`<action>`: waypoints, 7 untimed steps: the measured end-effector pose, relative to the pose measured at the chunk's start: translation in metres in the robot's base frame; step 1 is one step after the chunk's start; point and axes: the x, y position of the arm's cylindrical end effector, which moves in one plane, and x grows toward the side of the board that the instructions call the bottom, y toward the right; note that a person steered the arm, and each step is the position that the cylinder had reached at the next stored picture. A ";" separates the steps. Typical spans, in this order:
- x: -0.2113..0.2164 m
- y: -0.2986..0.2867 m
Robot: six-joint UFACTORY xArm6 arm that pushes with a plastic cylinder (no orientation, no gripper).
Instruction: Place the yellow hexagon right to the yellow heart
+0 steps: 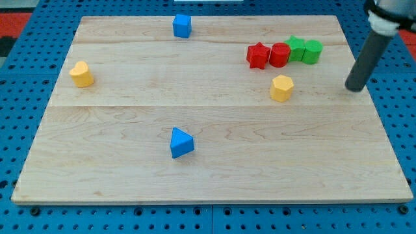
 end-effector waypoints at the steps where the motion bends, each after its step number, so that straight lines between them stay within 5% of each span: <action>1: 0.006 -0.075; 2: 0.006 -0.152; 3: 0.012 -0.161; 4: 0.023 -0.096; 6: -0.011 -0.127; 7: -0.016 -0.089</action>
